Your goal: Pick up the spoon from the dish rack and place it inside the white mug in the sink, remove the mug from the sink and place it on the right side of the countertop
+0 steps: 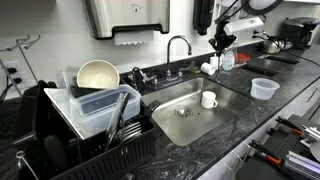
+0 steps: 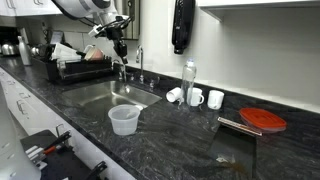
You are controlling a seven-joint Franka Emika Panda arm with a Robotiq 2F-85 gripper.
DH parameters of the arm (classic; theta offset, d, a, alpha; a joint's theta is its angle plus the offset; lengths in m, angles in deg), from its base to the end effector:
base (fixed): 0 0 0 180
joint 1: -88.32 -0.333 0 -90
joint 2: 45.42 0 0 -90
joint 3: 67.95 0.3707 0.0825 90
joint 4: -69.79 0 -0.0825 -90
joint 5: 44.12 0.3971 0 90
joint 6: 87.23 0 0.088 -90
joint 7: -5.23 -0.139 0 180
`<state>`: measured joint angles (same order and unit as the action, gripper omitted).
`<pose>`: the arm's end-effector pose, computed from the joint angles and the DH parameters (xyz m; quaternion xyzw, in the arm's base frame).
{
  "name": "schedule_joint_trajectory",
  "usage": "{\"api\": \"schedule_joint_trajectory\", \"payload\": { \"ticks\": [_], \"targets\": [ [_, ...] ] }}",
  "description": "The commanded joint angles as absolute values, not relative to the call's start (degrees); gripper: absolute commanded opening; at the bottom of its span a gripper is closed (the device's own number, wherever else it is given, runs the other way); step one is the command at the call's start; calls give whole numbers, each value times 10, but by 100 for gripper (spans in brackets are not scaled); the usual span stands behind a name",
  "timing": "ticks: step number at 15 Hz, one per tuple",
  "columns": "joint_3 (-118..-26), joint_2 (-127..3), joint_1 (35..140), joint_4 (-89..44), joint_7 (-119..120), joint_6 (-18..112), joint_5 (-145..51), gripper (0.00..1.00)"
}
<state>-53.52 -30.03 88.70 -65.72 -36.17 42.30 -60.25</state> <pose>0.4657 0.1063 0.4602 0.9739 -0.1558 0.1341 0.0964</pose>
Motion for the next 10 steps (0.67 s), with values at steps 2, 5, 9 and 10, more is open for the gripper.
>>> {"api": "schedule_joint_trajectory", "payload": {
  "ticks": [2, 5, 9, 10],
  "targets": [
    [-543, -301, 878, -657, -363, 422, -605, 4],
    [-543, -301, 878, -657, -363, 422, -605, 4],
    [-542, -311, 881, -648, -363, 420, -615, 1],
    [-543, -318, 881, -644, -361, 422, -615, 1]
  ]
}}
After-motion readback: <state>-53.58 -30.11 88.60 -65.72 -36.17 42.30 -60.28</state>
